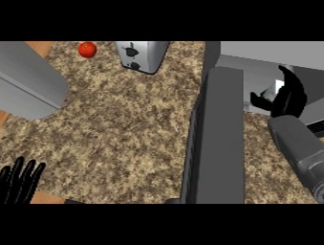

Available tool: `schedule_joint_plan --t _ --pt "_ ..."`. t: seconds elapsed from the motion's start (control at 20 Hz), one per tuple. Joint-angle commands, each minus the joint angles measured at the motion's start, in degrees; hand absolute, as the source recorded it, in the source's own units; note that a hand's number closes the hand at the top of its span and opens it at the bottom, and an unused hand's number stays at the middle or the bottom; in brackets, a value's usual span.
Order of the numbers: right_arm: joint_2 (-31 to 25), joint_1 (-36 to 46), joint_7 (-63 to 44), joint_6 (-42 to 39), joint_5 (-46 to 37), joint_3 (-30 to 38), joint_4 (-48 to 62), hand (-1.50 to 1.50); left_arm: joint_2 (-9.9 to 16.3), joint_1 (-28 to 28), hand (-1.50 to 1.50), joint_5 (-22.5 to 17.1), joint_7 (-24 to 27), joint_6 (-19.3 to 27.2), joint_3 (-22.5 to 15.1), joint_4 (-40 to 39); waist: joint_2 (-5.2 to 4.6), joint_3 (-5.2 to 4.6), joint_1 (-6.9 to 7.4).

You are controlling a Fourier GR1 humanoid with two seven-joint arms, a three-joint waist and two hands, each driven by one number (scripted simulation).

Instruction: Pick up the milk, place it into the microwave and close the microwave

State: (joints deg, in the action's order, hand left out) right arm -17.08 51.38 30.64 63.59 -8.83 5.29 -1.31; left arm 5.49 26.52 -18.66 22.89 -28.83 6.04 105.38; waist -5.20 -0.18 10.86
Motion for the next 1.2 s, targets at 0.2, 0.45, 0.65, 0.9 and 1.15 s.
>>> schedule_joint_plan --t 0.2,0.45,0.65,0.9,1.15 --pt "3.5 5.4 2.1 -9.73 -4.95 -5.02 1.16 -1.5 0.08 -1.46 -1.5 1.33 -0.24 0.27 -0.43 -1.73 0.65 0.63 0.22" --pt "6.6 6.63 2.48 -12.02 -5.1 -5.18 0.7 -1.5 -0.07 -1.79 -1.5 1.36 1.57 -0.31 0.12 -3.1 0.98 0.57 -0.12" --pt "7.51 7.0 2.54 -16.75 -4.56 -4.66 0.59 -1.5 -0.91 -2.24 -1.5 2.13 1.51 1.21 -0.05 -1.3 0.87 0.71 -0.2" --pt "9.33 5.36 7.07 -21.78 -0.22 -0.42 -4.12 -1.5 -0.22 -1.22 -1.5 1.98 2.62 -0.44 0.36 -3.5 1.48 0.7 -2.3" --pt "10.5 1.87 12.48 -28.39 4.27 3.86 -6.83 -1.5 -0.81 -0.32 -1.5 2.92 3.37 -0.15 -0.08 -2.34 2.12 0.7 -3.84"
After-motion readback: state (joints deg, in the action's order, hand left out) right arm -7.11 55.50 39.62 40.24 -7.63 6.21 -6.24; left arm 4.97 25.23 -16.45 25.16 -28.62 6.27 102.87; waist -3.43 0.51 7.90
